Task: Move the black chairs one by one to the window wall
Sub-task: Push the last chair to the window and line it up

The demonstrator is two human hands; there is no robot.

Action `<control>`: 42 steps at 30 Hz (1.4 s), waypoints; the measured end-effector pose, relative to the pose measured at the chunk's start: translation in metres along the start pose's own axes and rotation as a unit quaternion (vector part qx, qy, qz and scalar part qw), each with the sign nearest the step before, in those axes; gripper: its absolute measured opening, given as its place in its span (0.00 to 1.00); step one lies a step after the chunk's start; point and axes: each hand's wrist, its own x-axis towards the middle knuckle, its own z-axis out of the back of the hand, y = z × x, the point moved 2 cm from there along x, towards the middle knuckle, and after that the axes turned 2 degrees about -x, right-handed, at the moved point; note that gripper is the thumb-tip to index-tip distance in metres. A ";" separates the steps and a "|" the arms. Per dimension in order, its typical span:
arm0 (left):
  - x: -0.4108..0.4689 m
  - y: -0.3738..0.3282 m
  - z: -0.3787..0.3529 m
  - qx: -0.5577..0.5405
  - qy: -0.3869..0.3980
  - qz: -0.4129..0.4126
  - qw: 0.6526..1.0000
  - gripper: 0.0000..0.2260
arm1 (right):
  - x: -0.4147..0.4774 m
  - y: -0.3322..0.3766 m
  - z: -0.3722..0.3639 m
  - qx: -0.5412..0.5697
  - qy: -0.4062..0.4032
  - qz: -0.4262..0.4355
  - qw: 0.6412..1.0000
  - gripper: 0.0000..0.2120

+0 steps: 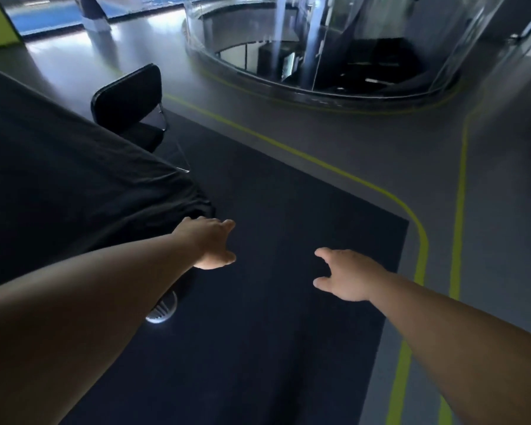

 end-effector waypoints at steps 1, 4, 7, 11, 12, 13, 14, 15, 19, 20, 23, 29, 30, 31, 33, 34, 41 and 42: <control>0.017 0.004 0.006 -0.002 0.001 0.010 1.000 0.32 | 0.020 -0.007 0.015 -0.010 0.007 0.005 1.000 0.34; 0.073 0.024 0.030 -0.010 0.002 0.039 0.999 0.32 | 0.085 -0.013 0.066 -0.044 0.012 0.037 0.998 0.33; 0.126 0.048 0.048 -0.030 0.000 0.067 0.997 0.32 | 0.157 -0.007 0.110 -0.063 0.009 0.066 0.996 0.33; 0.211 0.094 0.062 -0.029 0.011 0.093 0.995 0.33 | 0.260 0.008 0.161 -0.091 0.009 0.102 0.991 0.32; 0.229 0.105 0.067 -0.029 0.011 0.100 0.995 0.34 | 0.280 0.012 0.171 -0.103 0.011 0.108 0.989 0.32; 0.249 0.117 0.071 -0.032 0.008 0.107 0.994 0.34 | 0.303 0.015 0.182 -0.110 0.015 0.115 0.987 0.32; 0.269 0.129 0.077 -0.036 0.004 0.118 0.992 0.34 | 0.329 0.018 0.193 -0.119 0.016 0.122 0.985 0.32; 0.285 0.143 0.082 -0.046 0.002 0.131 0.990 0.34 | 0.356 0.022 0.207 -0.130 0.016 0.133 0.982 0.32; 0.324 0.180 0.100 -0.060 0.030 0.155 0.986 0.34 | 0.429 0.047 0.258 -0.160 0.029 0.157 0.974 0.32; 0.335 0.194 0.108 -0.061 0.029 0.166 0.984 0.34 | 0.449 0.057 0.271 -0.167 0.029 0.168 0.971 0.32; 0.362 0.235 0.124 -0.087 0.031 0.209 0.974 0.35 | 0.501 0.091 0.309 -0.192 0.032 0.209 0.958 0.32; 0.419 0.307 0.136 -0.103 0.046 0.286 0.952 0.35 | 0.618 0.168 0.364 -0.235 0.031 0.307 0.922 0.32; 0.426 0.315 0.137 -0.110 0.047 0.296 0.948 0.35 | 0.634 0.178 0.370 -0.240 0.032 0.318 0.916 0.32; 0.434 0.327 0.138 -0.117 0.050 0.309 0.942 0.35 | 0.654 0.191 0.378 -0.244 0.038 0.330 0.911 0.32; 0.449 0.349 0.141 -0.122 0.053 0.328 0.935 0.35 | 0.685 0.212 0.392 -0.257 0.046 0.345 0.901 0.32; 0.456 0.361 0.142 -0.132 0.055 0.339 0.930 0.35 | 0.701 0.224 0.400 -0.266 0.052 0.354 0.895 0.32; 0.479 0.447 0.154 -0.157 0.030 0.401 0.902 0.35 | 0.783 0.323 0.455 -0.296 0.033 0.398 0.868 0.32; 0.482 0.460 0.156 -0.155 0.021 0.409 0.899 0.34 | 0.792 0.336 0.460 -0.295 0.025 0.403 0.866 0.32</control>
